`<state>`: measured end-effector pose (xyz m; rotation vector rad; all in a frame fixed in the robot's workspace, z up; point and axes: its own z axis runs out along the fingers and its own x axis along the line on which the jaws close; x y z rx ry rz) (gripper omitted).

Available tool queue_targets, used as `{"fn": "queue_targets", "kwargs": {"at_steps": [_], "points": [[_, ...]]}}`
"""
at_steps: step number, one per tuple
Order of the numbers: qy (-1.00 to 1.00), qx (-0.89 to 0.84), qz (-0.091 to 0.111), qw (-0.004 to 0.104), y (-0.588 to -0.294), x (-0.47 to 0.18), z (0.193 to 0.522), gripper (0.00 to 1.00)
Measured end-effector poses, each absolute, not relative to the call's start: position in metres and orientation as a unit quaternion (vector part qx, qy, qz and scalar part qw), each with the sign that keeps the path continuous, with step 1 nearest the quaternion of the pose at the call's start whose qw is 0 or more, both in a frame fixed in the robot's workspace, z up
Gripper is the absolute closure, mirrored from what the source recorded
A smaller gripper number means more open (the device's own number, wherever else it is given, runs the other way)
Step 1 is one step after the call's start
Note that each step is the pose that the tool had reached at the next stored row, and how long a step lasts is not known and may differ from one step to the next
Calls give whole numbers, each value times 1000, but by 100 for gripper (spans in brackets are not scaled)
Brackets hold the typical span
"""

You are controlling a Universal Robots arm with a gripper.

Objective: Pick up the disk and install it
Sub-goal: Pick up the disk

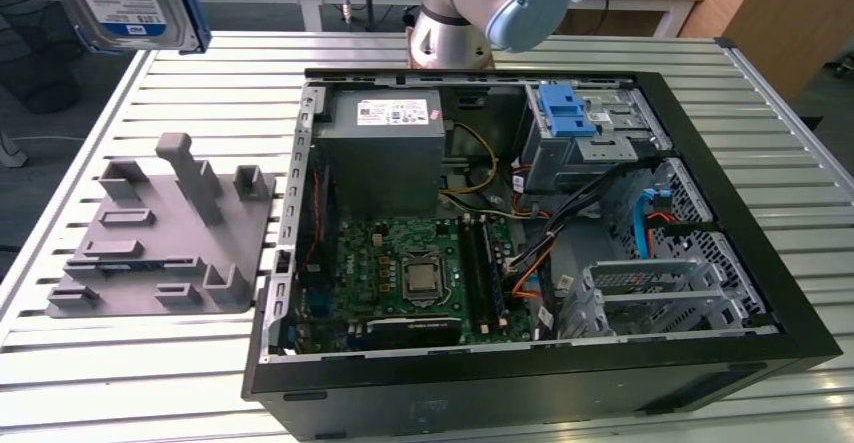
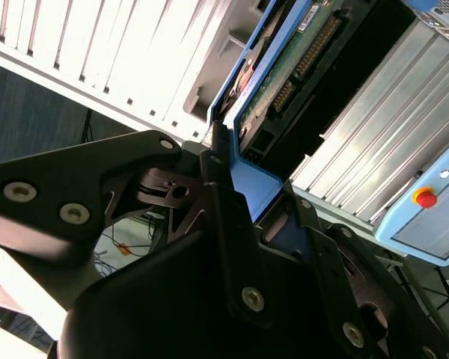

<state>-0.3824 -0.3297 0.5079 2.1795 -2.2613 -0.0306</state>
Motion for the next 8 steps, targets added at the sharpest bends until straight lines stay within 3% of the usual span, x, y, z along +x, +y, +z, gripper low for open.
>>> {"fn": "queue_targets", "kwargs": {"at_steps": [8], "points": [[-720, 694, -10, 0, -330, -381, 508, 64]]}}
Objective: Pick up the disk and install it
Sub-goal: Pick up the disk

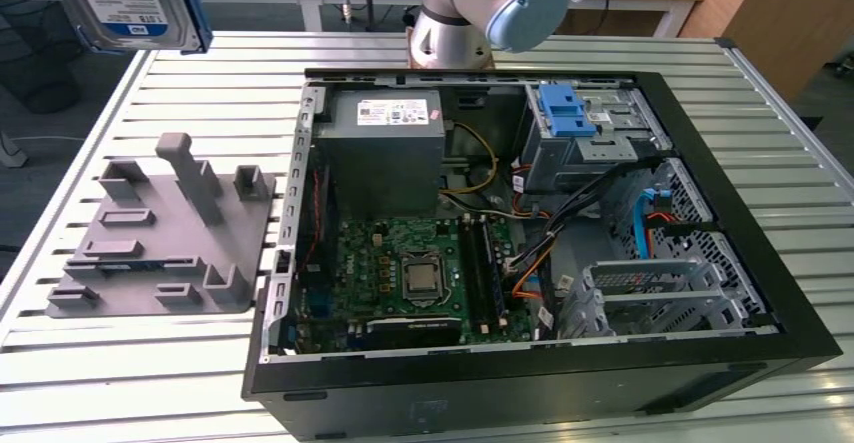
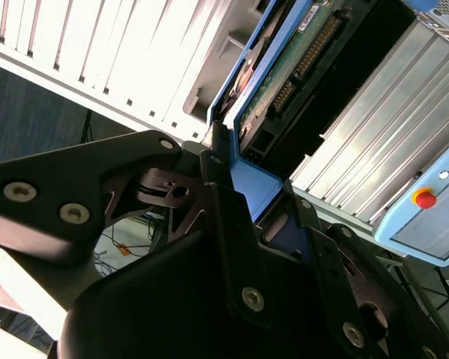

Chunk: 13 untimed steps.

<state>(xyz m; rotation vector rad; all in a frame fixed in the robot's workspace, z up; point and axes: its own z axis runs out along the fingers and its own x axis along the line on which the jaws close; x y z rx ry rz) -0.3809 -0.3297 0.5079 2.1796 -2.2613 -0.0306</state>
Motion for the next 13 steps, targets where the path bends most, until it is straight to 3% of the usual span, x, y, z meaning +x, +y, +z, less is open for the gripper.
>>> {"fn": "queue_targets", "kwargs": {"at_steps": [13], "points": [[-720, 694, -10, 0, -330, -376, 508, 64]]}}
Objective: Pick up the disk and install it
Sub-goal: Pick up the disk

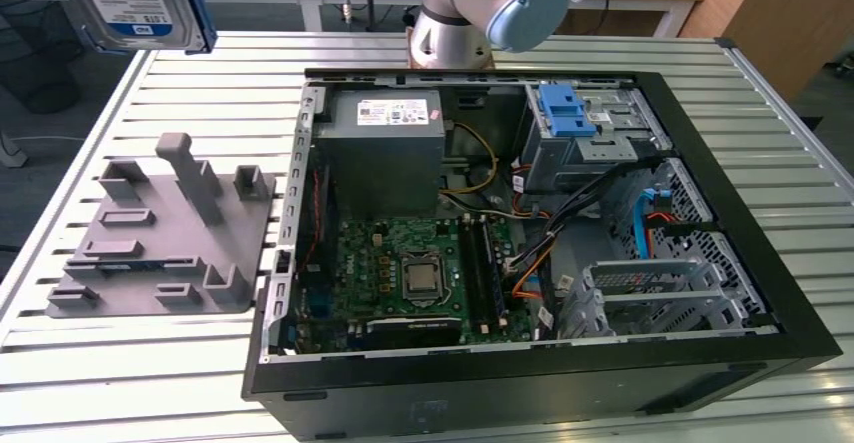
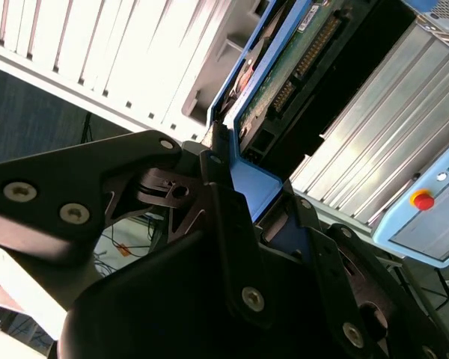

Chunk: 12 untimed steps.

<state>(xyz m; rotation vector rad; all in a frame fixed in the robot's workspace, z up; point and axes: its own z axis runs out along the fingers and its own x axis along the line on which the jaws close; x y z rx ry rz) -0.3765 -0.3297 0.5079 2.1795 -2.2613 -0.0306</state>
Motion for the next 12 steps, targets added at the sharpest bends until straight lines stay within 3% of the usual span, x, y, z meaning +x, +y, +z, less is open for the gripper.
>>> {"fn": "queue_targets", "kwargs": {"at_steps": [12], "points": [[-720, 694, -10, 0, -330, -368, 508, 64]]}}
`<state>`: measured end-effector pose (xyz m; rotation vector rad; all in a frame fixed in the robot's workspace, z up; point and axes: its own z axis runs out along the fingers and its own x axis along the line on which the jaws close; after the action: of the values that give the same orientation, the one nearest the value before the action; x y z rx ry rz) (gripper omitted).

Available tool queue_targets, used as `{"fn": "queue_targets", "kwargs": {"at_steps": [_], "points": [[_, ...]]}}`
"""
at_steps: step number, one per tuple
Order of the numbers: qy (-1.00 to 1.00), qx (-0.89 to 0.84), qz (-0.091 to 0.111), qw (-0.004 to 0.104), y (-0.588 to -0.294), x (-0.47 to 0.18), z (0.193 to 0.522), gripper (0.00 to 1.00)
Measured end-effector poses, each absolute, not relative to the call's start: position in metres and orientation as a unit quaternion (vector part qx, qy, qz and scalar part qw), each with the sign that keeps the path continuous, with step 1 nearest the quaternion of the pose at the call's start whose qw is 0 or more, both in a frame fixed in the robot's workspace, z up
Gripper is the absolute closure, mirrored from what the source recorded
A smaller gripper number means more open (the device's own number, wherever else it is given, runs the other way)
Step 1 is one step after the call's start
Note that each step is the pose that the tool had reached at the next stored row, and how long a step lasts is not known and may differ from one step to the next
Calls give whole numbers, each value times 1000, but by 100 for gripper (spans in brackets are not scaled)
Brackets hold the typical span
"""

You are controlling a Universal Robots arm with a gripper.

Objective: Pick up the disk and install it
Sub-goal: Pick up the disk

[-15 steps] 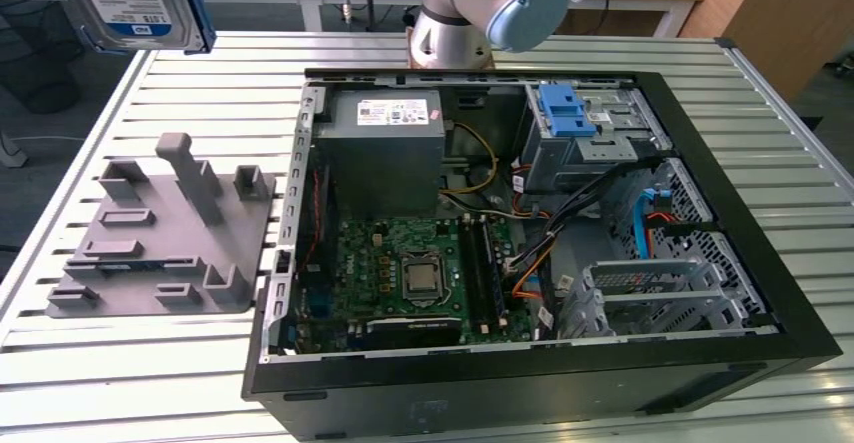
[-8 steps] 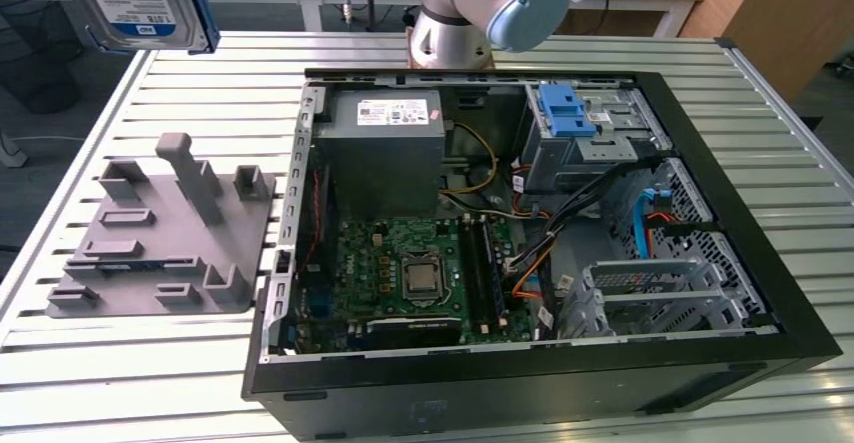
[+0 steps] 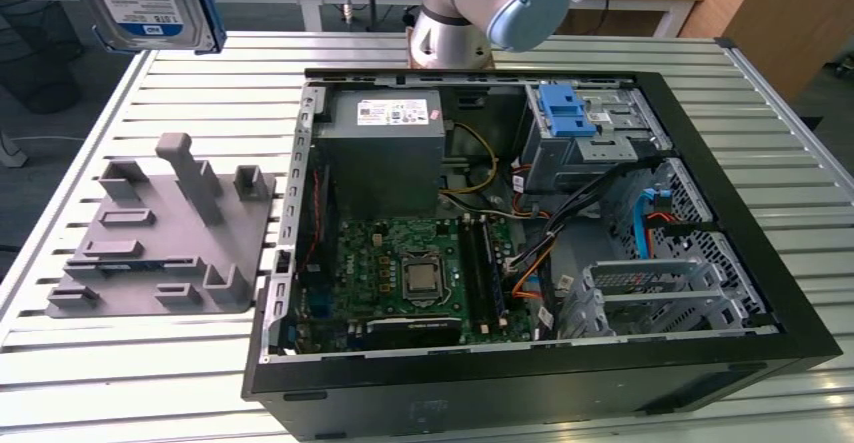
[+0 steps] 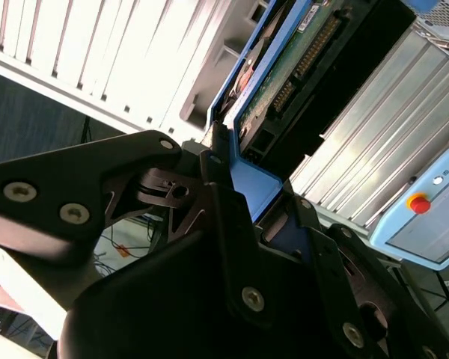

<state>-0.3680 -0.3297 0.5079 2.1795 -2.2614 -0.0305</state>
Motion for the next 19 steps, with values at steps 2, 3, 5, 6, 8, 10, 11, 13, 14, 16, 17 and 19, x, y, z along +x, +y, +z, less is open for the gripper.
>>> {"fn": "queue_targets", "kwargs": {"at_steps": [2, 3, 5, 6, 8, 10, 11, 13, 14, 16, 17, 19], "points": [[-720, 694, -10, 0, -330, -366, 508, 64], [-720, 694, -10, 0, -330, -366, 508, 64], [-720, 694, -10, 0, -330, -364, 508, 64], [-720, 694, -10, 0, -330, -363, 508, 64], [-720, 694, -10, 0, -330, -362, 508, 64], [-720, 694, -10, 0, -330, -361, 508, 64], [-720, 694, -10, 0, -330, -360, 508, 64], [-720, 694, -10, 0, -330, -359, 508, 64], [-720, 694, -10, 0, -330, -359, 508, 64], [-720, 694, -10, 0, -330, -358, 508, 64], [-720, 694, -10, 0, -330, -358, 508, 64], [-720, 694, -10, 0, -330, -357, 508, 64]]}}
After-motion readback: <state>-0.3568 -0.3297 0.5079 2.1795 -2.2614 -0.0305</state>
